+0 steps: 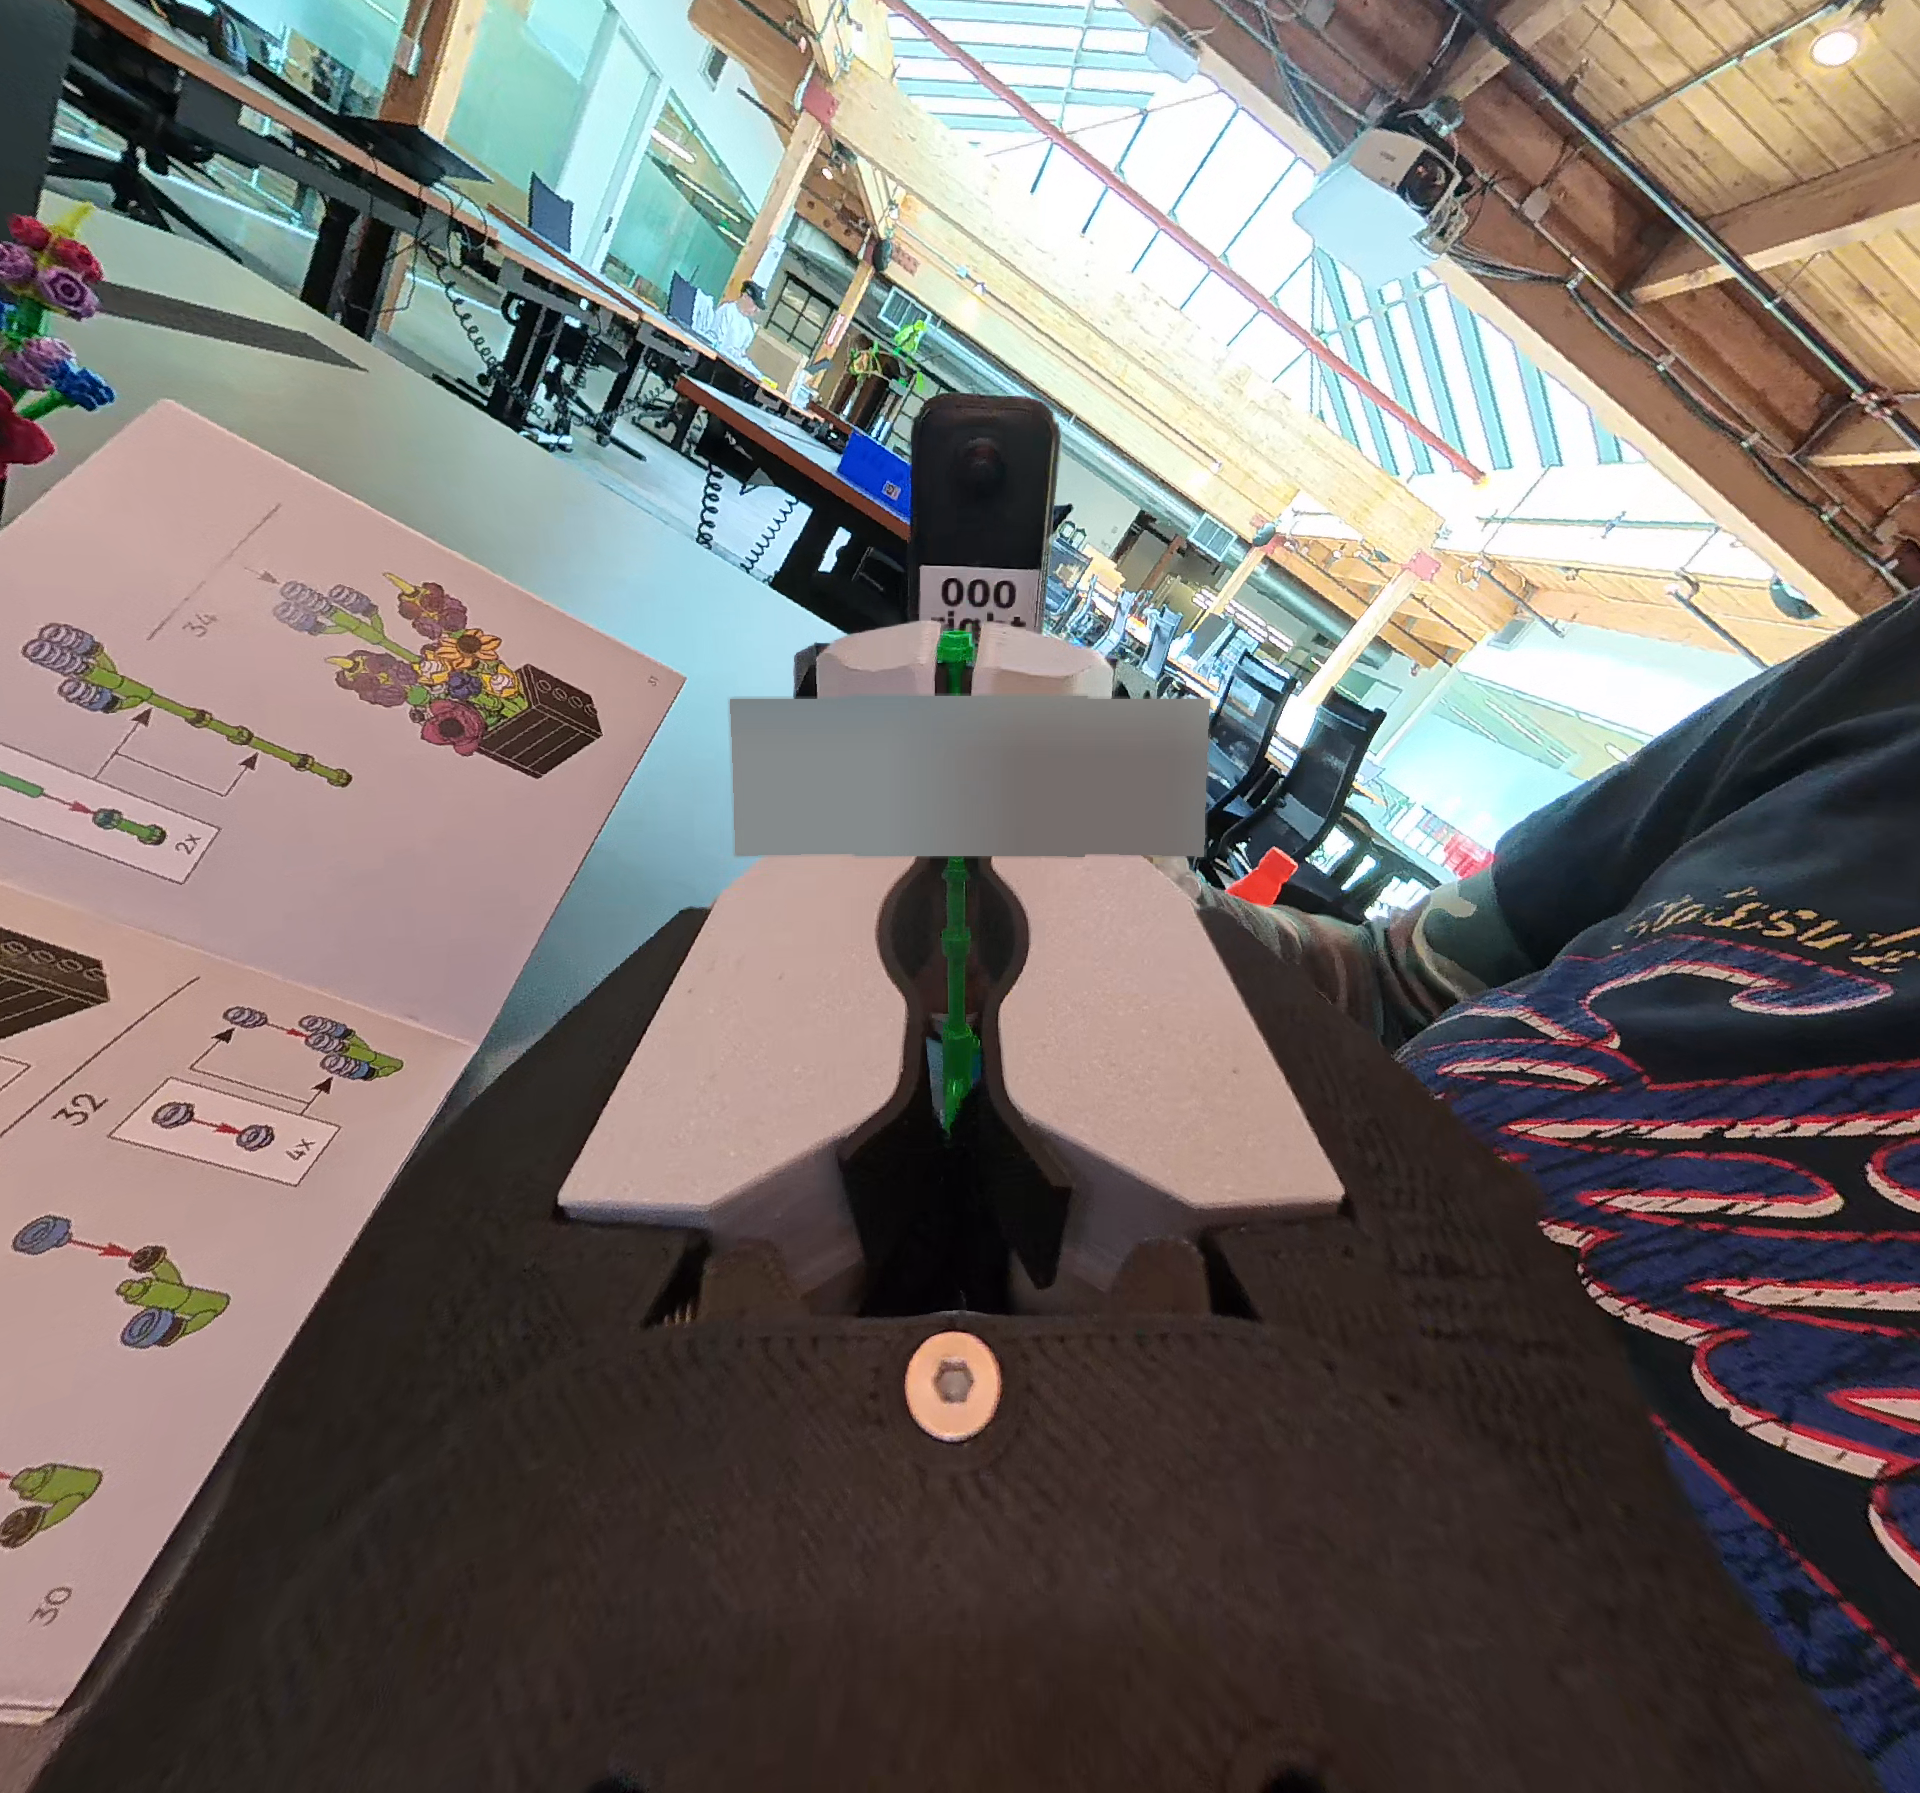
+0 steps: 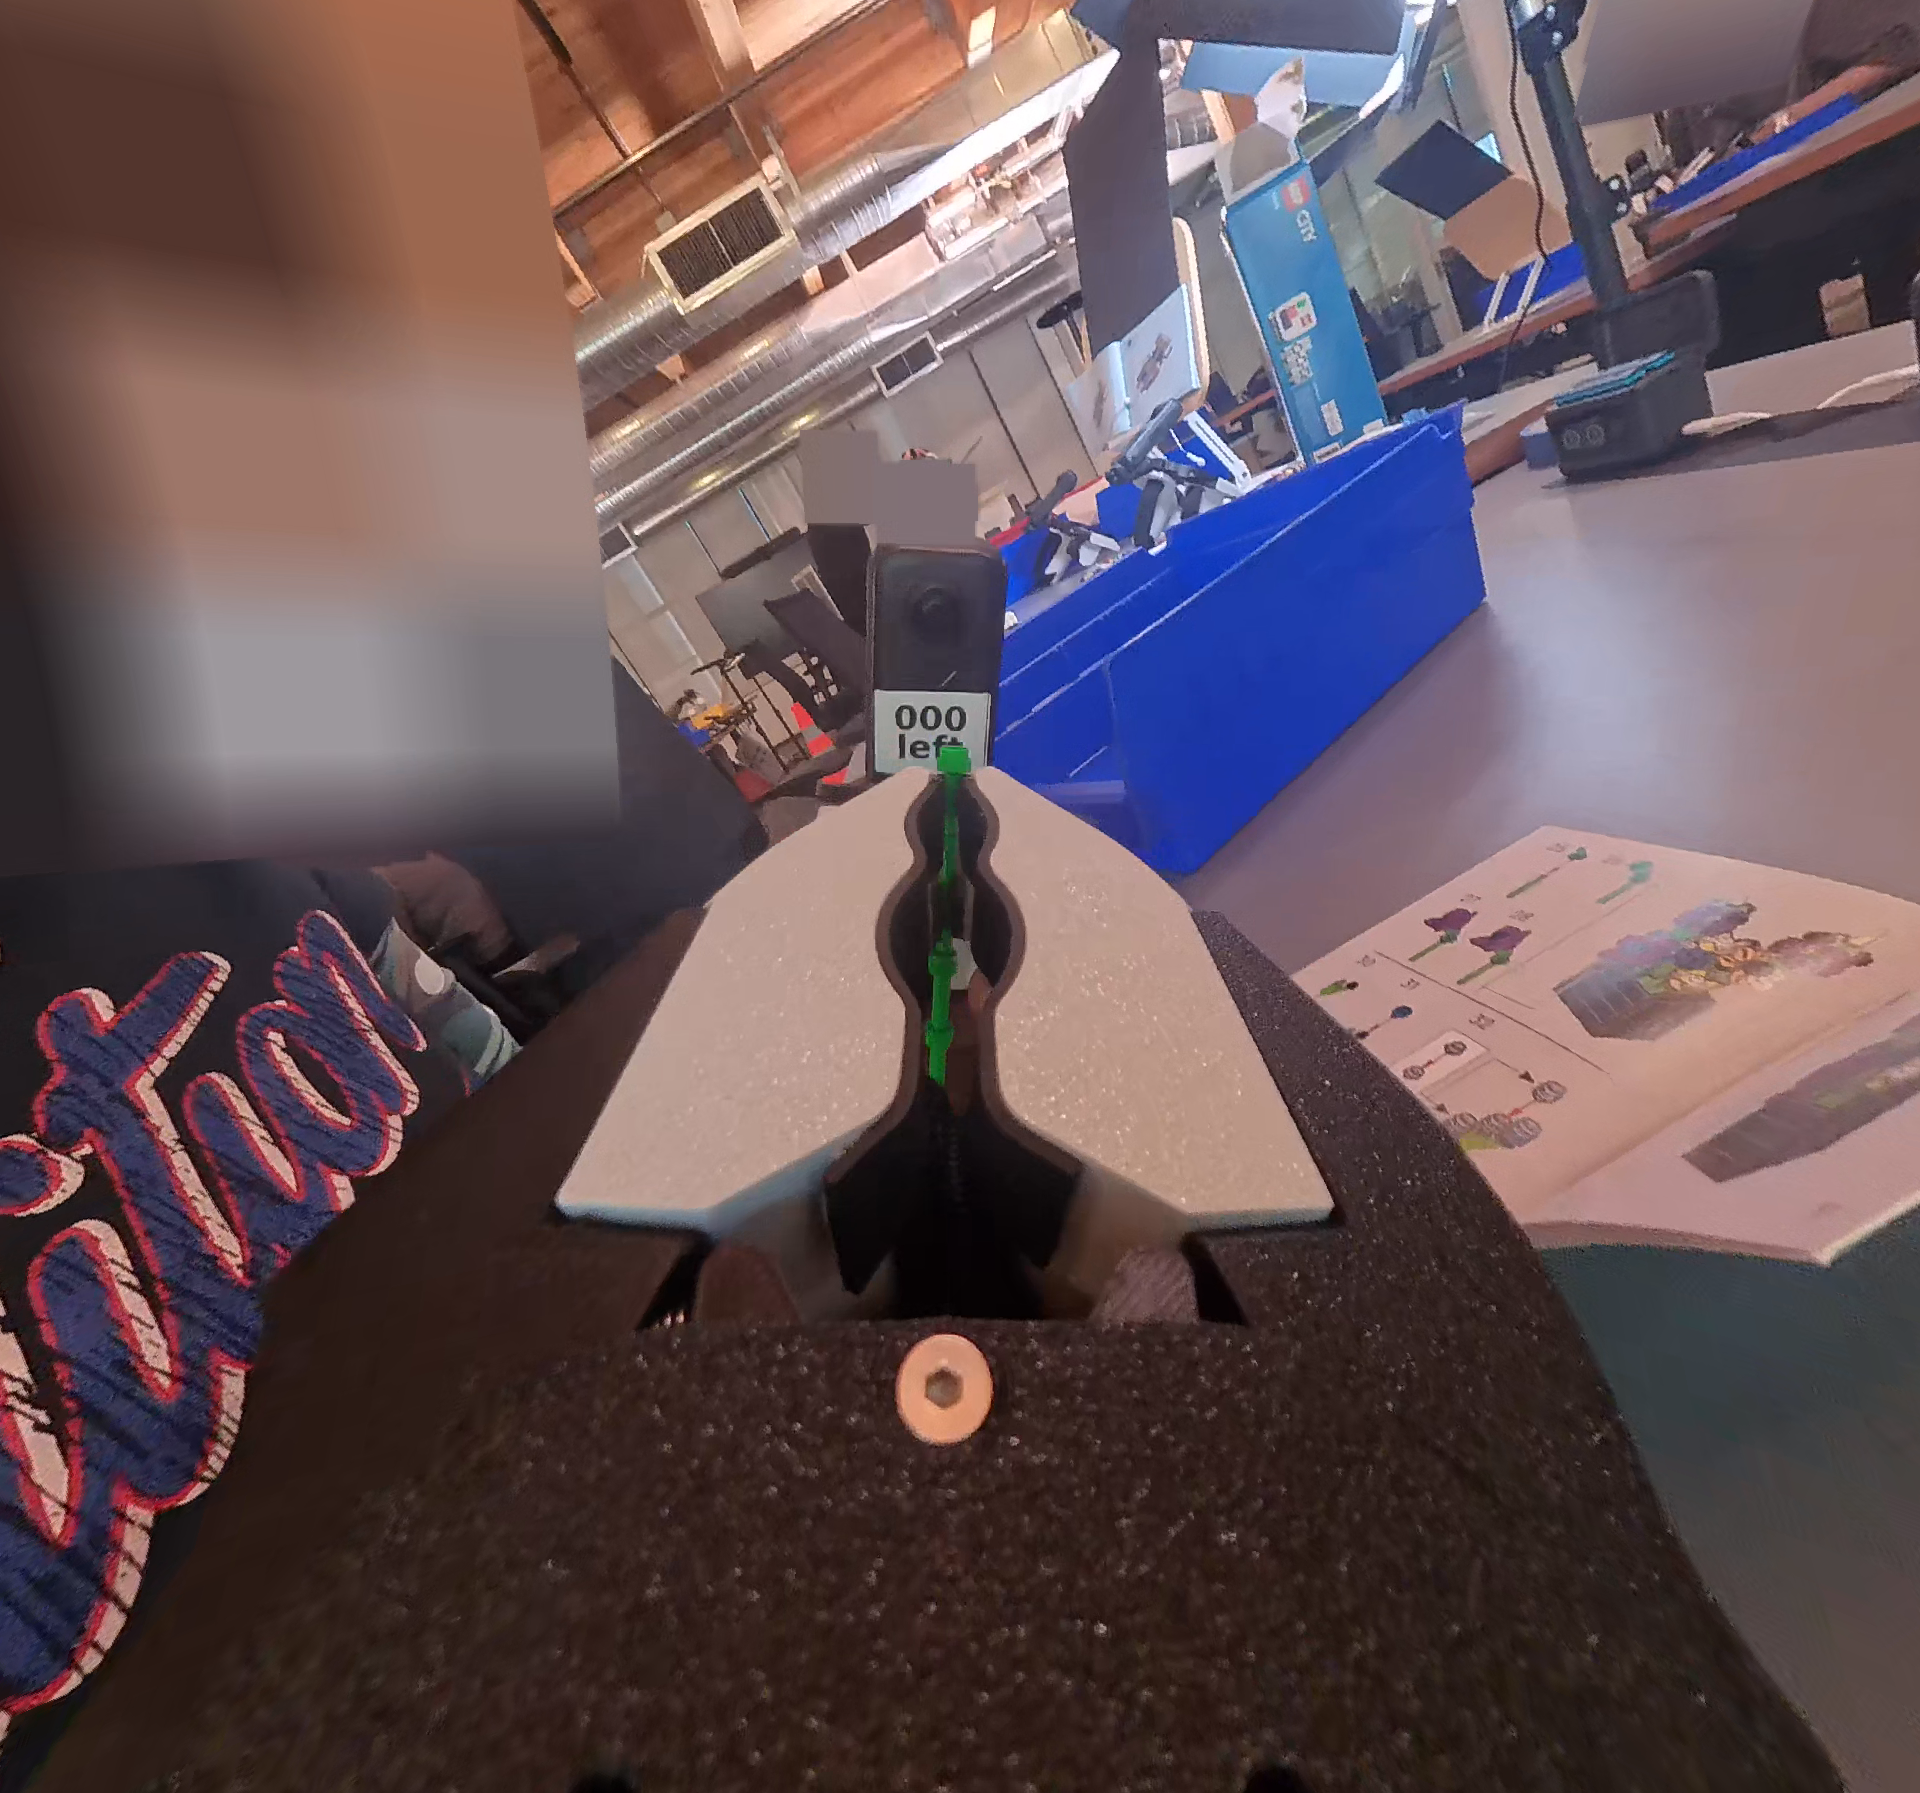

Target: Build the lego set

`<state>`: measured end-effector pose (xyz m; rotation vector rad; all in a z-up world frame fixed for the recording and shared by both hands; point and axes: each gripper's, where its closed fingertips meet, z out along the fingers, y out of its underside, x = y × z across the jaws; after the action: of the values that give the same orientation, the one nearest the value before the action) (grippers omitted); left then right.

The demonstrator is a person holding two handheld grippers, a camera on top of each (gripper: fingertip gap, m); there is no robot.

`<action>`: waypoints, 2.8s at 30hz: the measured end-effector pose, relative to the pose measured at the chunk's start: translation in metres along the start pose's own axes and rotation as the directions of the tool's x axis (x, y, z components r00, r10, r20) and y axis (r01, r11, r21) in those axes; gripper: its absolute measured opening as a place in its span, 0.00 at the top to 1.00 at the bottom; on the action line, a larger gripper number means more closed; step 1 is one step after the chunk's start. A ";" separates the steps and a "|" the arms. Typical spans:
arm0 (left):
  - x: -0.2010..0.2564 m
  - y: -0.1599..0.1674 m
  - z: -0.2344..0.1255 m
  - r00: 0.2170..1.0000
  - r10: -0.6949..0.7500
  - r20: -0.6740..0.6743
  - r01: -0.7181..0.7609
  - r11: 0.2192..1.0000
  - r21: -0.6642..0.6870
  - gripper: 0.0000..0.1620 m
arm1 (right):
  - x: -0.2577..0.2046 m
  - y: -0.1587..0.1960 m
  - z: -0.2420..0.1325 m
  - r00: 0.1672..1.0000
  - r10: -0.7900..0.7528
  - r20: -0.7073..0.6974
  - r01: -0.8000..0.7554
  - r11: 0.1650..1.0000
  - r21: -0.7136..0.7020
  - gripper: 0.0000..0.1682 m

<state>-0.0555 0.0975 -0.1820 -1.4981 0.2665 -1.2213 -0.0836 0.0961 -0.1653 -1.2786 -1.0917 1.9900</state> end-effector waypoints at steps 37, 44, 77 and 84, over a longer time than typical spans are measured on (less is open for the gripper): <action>-0.006 0.013 0.005 0.999 0.004 0.044 0.000 0.996 -0.092 1.00 | 0.007 0.018 -0.017 0.994 -0.031 -0.108 0.021 0.995 -0.100 0.98; -0.006 0.013 0.005 0.999 0.005 0.046 0.000 0.996 -0.093 1.00 | 0.006 0.019 -0.017 0.987 -0.096 -0.128 0.082 0.991 -0.108 0.98; 0.004 0.010 0.006 0.999 0.035 -0.016 -0.036 0.996 -0.078 0.99 | -0.002 -0.003 -0.011 0.999 -0.028 -0.016 0.027 0.999 -0.028 0.92; 0.006 0.009 0.004 0.999 0.049 -0.019 -0.051 0.997 -0.064 0.99 | -0.007 0.005 -0.007 0.998 -0.061 -0.002 0.061 0.997 -0.050 0.98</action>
<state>-0.0457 0.0926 -0.1854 -1.5284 0.3560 -1.1959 -0.0741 0.0906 -0.1674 -1.2588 -1.1710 1.9261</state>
